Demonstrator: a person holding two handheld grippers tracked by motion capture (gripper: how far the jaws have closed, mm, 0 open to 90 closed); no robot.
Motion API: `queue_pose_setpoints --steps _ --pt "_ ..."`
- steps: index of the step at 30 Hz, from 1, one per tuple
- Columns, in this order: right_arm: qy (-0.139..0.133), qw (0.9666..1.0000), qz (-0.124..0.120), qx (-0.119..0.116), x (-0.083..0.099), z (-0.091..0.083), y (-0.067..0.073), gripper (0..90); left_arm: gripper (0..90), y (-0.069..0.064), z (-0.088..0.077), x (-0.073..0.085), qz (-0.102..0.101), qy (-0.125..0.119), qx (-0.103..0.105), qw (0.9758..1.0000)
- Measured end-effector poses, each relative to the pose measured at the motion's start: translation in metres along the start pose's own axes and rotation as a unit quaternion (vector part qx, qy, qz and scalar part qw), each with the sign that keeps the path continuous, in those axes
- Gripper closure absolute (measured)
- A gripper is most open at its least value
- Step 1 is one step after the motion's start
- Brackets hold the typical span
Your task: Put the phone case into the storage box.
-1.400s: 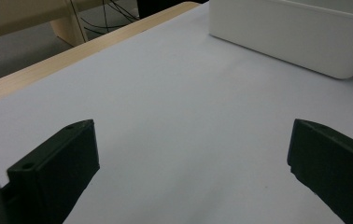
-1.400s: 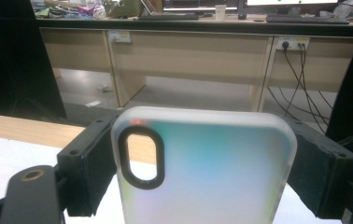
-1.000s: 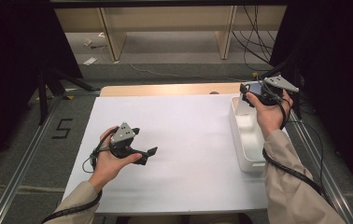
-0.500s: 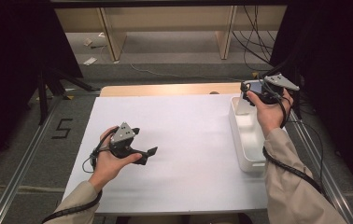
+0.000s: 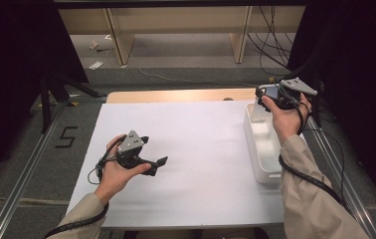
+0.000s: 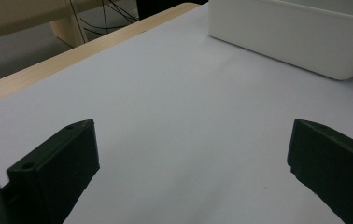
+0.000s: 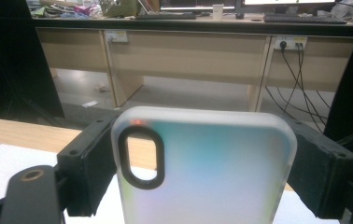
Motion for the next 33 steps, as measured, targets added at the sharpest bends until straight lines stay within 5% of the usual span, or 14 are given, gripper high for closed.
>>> queue_pose_setpoints --steps 33 --pt "0.005 1.0 0.005 -0.002 -0.0039 0.009 0.0004 18.5 1.5 -0.0004 0.0001 -0.0003 0.001 0.0 0.0 1.0"
Point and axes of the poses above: each handheld gripper's, and its own axes: z roughly forward along the jaws, x roughly out of its underside, y roughly to its left, the point moved 9 cm from there along z, roughly forward along the jaws, and after that the axes turned 11 degrees about y, right-handed, at the moved point
